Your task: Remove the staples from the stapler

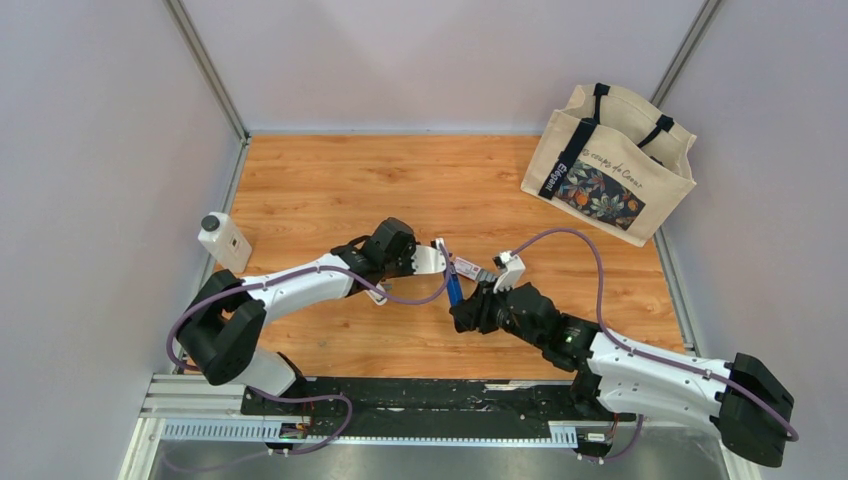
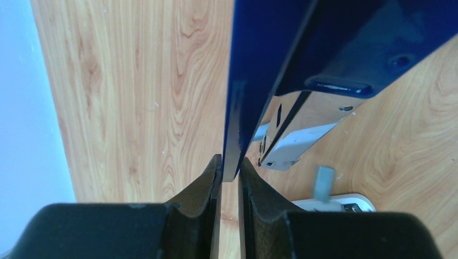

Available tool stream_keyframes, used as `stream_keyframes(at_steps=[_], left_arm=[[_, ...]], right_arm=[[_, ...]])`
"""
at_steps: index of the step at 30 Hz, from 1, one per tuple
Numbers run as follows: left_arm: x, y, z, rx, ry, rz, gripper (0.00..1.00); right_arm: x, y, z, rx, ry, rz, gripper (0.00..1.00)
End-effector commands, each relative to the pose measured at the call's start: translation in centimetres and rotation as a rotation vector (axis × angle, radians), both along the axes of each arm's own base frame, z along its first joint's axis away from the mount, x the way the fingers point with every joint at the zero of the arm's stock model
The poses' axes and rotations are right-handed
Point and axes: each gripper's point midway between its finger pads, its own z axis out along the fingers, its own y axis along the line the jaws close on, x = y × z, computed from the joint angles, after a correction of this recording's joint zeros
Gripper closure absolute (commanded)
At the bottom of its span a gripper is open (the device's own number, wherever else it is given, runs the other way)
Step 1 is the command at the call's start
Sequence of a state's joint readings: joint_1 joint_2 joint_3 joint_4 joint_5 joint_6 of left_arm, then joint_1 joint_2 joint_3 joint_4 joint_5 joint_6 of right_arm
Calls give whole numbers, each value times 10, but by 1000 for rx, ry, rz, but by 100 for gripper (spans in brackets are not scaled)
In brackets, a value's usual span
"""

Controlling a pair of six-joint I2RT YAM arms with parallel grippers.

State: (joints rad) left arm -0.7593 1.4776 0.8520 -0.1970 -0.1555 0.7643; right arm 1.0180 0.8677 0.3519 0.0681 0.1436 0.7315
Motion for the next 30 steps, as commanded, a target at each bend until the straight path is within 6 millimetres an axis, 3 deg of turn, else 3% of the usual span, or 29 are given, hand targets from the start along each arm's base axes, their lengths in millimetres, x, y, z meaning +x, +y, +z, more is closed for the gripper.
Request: stream_keyframes(at_steps=[1,5,6,8,10,12,13,17,20,24,26,27,28,30], left_arm=[[4,1,28,-79,2,74,94],[-34,-15,33,-177,200,22,87],[-38,-19,40,-202,228,17,86],[-55,-25,48,-256,306,11,79],[-63,-28,60,-288,345,9,72],[-70,-34,77,-344,380,2,67],[-77,-31,79,-345,418,10,66],[-88,-26,101,-435,530,30,56],[-83,-10,100,-410,502,63,47],[-78,11,80,-351,489,132,44],[-75,19,72,-316,475,158,43],[-75,23,64,-299,476,168,43],[-71,23,63,-298,459,175,43],[-65,26,57,-282,446,208,43]], right_arm=[[3,7,16,30,-35,10,100],[23,15,42,40,-98,-40,100],[31,20,61,55,-135,-54,100],[46,22,67,29,-150,-86,100],[60,28,91,26,-196,-101,100],[76,29,97,-10,-218,-138,100],[82,31,110,-10,-245,-143,100],[106,28,120,-31,-268,-180,100],[123,24,123,-28,-275,-196,100],[143,29,118,-49,-283,-181,100],[156,35,103,-95,-268,-162,100],[163,40,111,-99,-288,-154,100],[171,46,90,-149,-257,-139,100],[182,54,79,-192,-250,-126,100]])
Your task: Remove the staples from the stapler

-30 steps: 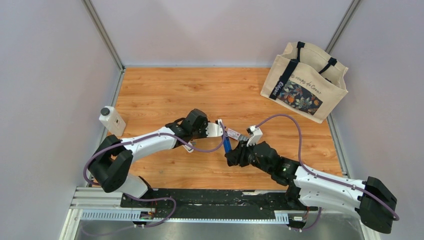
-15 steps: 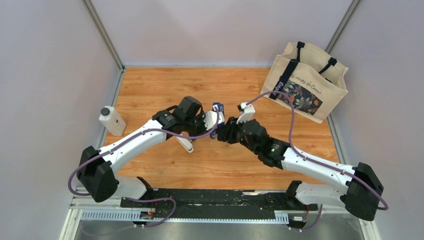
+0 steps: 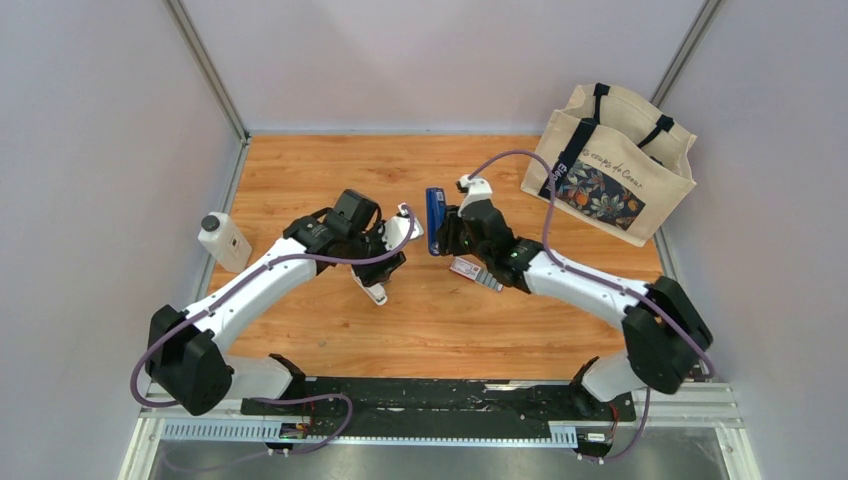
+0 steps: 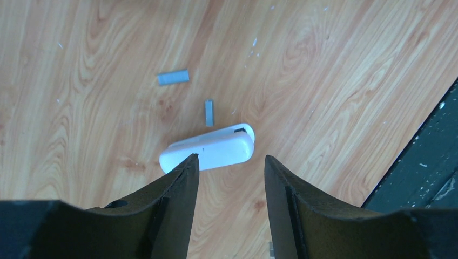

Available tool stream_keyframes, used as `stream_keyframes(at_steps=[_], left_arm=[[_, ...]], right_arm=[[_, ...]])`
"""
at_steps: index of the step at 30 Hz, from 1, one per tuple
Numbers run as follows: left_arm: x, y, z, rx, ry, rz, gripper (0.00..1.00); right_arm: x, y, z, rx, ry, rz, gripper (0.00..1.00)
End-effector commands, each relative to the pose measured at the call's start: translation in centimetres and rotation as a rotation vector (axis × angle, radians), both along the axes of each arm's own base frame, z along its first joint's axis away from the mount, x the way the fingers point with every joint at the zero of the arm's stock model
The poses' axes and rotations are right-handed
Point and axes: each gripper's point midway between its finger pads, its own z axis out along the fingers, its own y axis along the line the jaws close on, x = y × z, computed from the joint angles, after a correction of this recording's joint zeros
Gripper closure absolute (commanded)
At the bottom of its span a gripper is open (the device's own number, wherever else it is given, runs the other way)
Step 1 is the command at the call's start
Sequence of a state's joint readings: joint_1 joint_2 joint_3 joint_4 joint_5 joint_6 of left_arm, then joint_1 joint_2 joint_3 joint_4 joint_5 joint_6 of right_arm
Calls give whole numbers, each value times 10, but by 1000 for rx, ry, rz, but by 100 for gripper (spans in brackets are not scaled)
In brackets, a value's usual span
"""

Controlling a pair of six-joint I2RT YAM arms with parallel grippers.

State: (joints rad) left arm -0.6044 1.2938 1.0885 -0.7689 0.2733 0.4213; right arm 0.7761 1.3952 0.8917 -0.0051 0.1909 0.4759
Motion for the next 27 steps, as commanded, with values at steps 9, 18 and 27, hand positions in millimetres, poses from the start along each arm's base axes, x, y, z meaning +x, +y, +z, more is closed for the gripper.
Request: stream_keyframes(at_steps=[9,18,27], left_arm=[[7,15,4,-13,2,108,43],[-12,35,21,-53,-20,163,43],[-1,65,13,-9,-12,267,43]], right_arm=[[75,64,-31,-176,17,69,100],[98,81,-63,-302,94,80,96],[81,77,-36,-219,40,55,23]])
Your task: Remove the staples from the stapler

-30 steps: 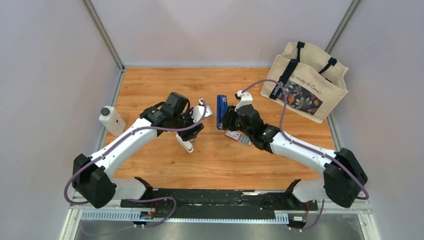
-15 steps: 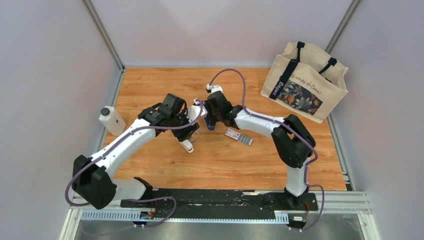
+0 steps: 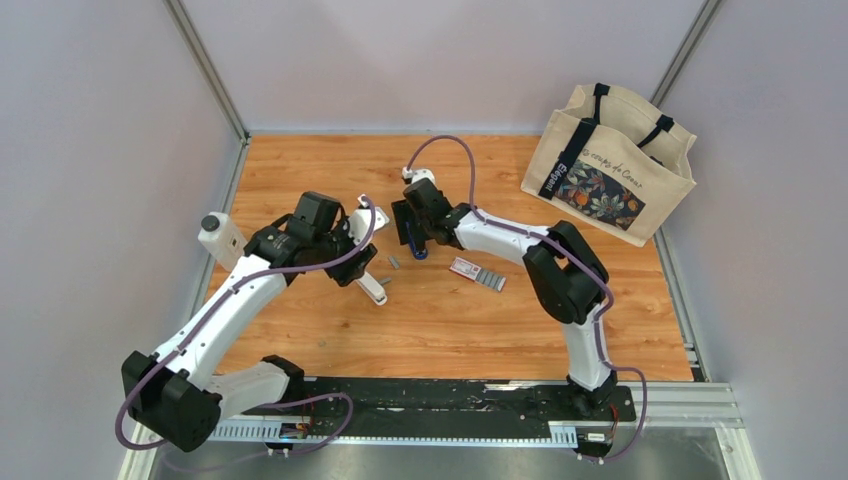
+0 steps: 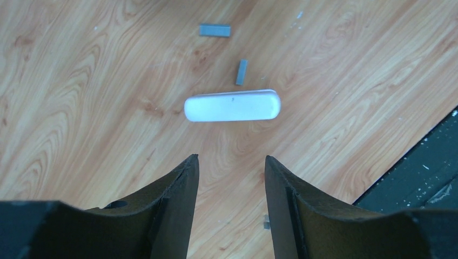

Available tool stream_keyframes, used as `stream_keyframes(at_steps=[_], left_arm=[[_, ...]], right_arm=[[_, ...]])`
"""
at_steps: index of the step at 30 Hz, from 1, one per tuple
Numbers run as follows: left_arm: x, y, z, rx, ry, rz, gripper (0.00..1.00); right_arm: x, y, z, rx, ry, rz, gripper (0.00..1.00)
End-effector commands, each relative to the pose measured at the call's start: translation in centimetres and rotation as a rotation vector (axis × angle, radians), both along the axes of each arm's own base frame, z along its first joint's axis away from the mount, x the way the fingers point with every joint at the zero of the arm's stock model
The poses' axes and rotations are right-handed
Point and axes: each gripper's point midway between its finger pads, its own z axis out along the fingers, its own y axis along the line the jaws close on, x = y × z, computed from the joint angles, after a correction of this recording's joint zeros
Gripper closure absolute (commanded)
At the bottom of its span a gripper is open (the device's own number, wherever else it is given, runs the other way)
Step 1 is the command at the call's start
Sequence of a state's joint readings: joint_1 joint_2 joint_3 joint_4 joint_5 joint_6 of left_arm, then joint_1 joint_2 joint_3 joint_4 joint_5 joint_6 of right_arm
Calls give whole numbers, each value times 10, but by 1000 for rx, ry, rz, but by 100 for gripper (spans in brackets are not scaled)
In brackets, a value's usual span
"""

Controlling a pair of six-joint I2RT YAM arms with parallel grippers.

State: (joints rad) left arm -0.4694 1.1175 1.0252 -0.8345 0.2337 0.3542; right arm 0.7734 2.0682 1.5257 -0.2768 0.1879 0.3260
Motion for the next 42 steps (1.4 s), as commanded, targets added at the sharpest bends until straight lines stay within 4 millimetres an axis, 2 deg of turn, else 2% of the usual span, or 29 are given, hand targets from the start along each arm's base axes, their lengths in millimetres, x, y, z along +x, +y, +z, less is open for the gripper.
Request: stream_keyframes(at_steps=[1,2,3,4,5,7,8,12,14,16,17,19,25,30,35,42], left_arm=[[9,16,-5,16,10,81,43],[12,19,-8,24,15,104,43],[18,21,-8,23,10,123,43],[21,24,-11,24,19,150,43],[24,26,-12,26,16,166,43],[31,29,-14,28,9,194,43],[34,31,-14,35,6,206,43],[42,40,-14,19,10,266,43],[48,51,-13,13,9,326,43],[53,62,-10,11,1,379,43],[54,66,-9,15,-1,402,43],[57,78,-4,2,-3,456,43],[55,93,-1,-9,14,505,43],[50,96,-1,-14,23,505,43],[48,98,1,-12,15,504,43],[46,94,5,-31,14,494,43]], right_arm=[[-13,-2,57,111,-123,-25,23],[-23,0,65,126,-139,-21,24],[-31,0,84,159,-164,-16,25],[-39,2,91,184,-174,-10,26],[-58,7,80,191,-147,21,27],[-75,17,94,255,-167,54,26],[-94,24,84,259,-145,102,25],[-124,53,78,252,-167,228,23],[-137,64,63,213,-155,277,21],[-140,71,58,182,-165,301,21],[-142,75,48,159,-158,311,20],[-141,80,47,151,-168,328,20],[-141,97,33,119,-160,352,23],[-142,108,27,113,-137,356,27],[-150,116,16,95,-122,370,40],[-161,111,8,39,-124,375,41]])
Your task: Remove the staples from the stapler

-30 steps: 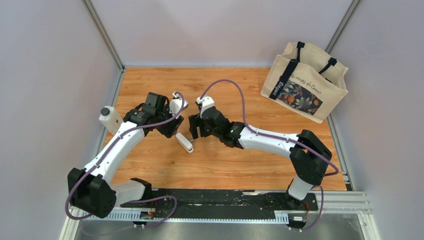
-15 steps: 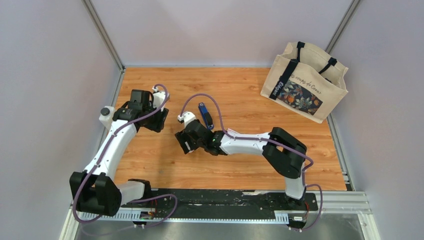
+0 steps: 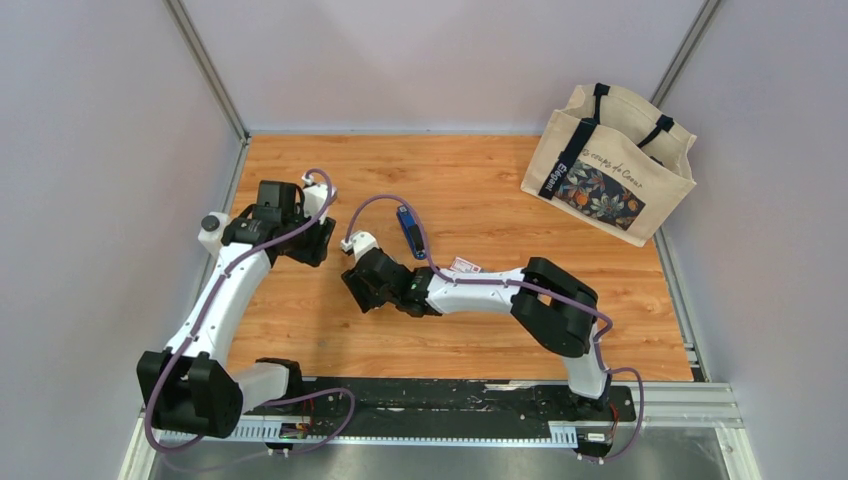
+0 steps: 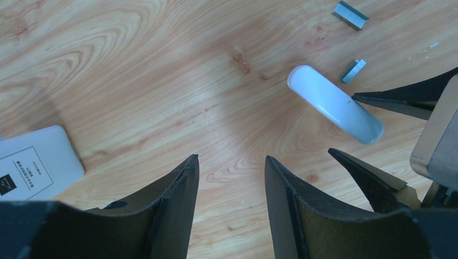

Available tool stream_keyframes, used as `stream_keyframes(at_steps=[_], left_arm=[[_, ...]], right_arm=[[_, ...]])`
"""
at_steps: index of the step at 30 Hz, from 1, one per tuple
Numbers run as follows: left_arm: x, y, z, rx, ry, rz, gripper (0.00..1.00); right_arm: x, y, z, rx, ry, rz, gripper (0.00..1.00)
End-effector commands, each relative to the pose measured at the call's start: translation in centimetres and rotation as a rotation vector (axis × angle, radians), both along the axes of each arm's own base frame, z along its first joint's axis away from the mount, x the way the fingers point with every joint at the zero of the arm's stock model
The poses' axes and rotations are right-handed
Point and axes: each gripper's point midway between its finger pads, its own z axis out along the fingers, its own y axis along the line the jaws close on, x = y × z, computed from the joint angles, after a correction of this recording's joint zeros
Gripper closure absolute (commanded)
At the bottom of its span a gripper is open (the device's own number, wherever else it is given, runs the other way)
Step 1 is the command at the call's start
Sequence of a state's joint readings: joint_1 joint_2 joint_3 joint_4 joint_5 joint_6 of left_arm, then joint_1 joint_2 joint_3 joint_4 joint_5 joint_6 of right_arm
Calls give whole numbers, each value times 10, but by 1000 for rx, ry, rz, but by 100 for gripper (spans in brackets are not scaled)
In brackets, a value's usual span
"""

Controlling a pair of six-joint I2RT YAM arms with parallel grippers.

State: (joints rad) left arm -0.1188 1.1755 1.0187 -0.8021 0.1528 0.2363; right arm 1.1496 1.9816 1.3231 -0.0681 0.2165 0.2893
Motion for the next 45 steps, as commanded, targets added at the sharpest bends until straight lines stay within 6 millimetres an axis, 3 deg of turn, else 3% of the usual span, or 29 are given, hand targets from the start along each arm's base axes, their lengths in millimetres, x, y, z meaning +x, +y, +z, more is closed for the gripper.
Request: stream_keyframes(at_steps=[1,6,14,19,24,25,26,27,28,30,32,33,34,35,36,39,40,41,42,43,44,45], left_arm=[[2,-3,21,-36,-52,3,43],[-1,-3,22,-38,-54,0,43],[-5,0,22,-15,-65,-11,43],[-6,0,19,-14,-67,-25,43],[-2,-5,10,-25,-52,-52,42],[0,-7,10,-31,-51,-58,42],[3,-9,10,-36,-53,-67,41],[5,-10,5,-35,-37,-81,33],[9,-12,7,-33,-43,-92,33],[15,-17,2,-12,-39,-131,32],[23,-23,3,21,-62,-186,32],[26,-26,-1,35,-55,-209,32],[30,-29,1,52,-66,-229,32],[33,-36,1,71,-76,-278,32],[36,-41,-3,81,-69,-302,32],[47,-63,0,100,-106,-425,32],[51,-72,3,97,-131,-465,32],[50,-83,3,115,-151,-554,32],[49,-91,-1,120,-156,-616,32],[39,-106,-7,103,-159,-721,32],[39,-111,-11,162,-197,-837,32],[40,-115,-16,206,-218,-888,32]], right_arm=[[-2,4,8,-1,-32,-8,42],[-13,8,10,17,-26,-3,70],[-39,28,12,73,8,-6,78],[-53,32,18,133,58,-3,78],[-50,36,33,188,56,-25,57],[-50,36,35,193,62,-28,36],[-49,35,38,200,66,-27,29],[-48,34,40,206,73,-32,24],[-47,30,40,210,81,-37,21],[-45,26,58,254,77,-41,17],[-40,12,62,272,84,-59,15],[-39,8,83,325,71,-57,14],[-36,1,92,347,66,-64,14],[-37,-10,87,341,66,-68,14],[-37,-19,118,405,37,-70,14],[-31,-57,128,430,-2,-113,15],[-23,-78,150,475,-40,-153,15],[-19,-91,151,479,-50,-177,15],[-19,-111,131,436,-36,-205,15],[-7,-134,145,473,-59,-255,15],[-2,-149,139,465,-58,-287,15],[-1,-170,117,441,-33,-329,15]])
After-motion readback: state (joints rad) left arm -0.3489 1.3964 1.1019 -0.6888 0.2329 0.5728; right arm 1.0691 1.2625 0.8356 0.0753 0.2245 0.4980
